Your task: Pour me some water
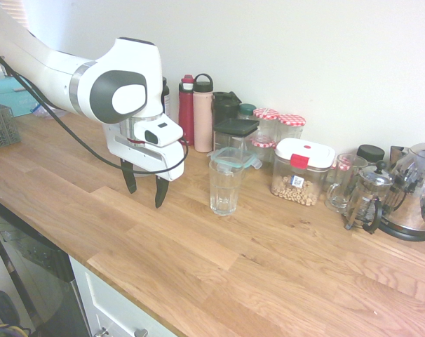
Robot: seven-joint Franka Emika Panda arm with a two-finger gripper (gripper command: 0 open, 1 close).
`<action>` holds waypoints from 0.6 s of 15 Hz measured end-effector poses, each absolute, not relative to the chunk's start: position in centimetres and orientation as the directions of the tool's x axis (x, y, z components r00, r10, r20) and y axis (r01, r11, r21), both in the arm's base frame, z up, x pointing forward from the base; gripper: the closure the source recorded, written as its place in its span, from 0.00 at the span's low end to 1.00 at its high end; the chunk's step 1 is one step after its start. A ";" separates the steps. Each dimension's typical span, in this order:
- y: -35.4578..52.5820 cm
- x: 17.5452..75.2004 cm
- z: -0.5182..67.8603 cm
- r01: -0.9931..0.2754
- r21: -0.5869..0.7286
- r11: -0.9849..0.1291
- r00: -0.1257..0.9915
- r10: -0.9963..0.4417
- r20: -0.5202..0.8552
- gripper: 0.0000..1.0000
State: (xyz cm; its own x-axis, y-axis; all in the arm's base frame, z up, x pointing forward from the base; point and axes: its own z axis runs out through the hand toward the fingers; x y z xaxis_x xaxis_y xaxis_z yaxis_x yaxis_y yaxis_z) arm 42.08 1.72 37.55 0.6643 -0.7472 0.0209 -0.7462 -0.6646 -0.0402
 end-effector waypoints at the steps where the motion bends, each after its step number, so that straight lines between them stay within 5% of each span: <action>1: 1.7 42.1 37.5 -0.746 -0.039 -0.664 0.664 -0.747 0.020 0.00; 9: 10.2 36.7 44.4 -0.807 -0.098 -0.582 0.571 -0.812 0.123 0.00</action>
